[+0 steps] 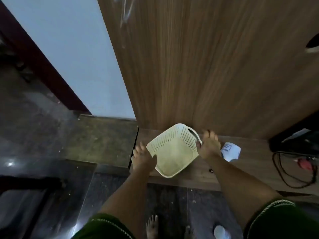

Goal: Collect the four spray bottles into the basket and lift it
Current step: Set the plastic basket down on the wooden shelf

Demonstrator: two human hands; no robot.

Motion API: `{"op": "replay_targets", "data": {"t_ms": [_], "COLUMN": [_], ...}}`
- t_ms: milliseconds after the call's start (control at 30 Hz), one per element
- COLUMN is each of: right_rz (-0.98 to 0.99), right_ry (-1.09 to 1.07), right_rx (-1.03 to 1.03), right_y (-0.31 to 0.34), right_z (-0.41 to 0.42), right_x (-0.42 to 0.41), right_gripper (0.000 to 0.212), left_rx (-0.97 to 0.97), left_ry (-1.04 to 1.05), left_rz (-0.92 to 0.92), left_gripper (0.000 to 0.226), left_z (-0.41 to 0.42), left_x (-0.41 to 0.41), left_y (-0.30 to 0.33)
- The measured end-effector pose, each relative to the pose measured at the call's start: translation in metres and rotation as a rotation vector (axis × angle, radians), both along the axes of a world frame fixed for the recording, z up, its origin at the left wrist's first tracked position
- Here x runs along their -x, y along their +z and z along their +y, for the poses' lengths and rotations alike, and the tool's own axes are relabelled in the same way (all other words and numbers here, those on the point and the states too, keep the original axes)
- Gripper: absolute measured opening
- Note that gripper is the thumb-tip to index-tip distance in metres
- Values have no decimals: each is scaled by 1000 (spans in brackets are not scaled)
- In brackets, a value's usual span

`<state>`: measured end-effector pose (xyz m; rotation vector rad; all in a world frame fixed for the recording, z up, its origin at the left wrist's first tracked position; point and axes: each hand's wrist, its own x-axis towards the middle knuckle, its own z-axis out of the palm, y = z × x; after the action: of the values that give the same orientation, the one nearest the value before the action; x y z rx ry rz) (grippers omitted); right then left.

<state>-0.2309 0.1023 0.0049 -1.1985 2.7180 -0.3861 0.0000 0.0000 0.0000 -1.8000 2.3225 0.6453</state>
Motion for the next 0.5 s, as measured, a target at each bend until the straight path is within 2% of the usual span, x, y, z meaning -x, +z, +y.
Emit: {"op": "replay_targets", "data": {"t_ms": [100, 200, 267, 400, 500], "right_rz": [-135, -244, -260, -248, -270], "right_ry": [-8, -22, -38, -40, -38], "right_rx": [-100, -147, -143, -100, -68], "right_y": [-42, -78, -91, -108, -110], "right_z": [-11, -23, -34, -56, -70], "right_x": [0, 3, 8, 15, 24], "right_gripper": [64, 69, 72, 72, 66], "left_rx": [-318, -516, -554, -480, -463], "left_ry": [244, 425, 478, 496, 500], "left_rz": [37, 160, 219, 230, 232], "left_gripper": [101, 102, 91, 46, 42], "left_z": [8, 13, 14, 17, 16], "left_x": [0, 6, 12, 18, 23], "left_y": [-45, -77, -90, -105, -109]}}
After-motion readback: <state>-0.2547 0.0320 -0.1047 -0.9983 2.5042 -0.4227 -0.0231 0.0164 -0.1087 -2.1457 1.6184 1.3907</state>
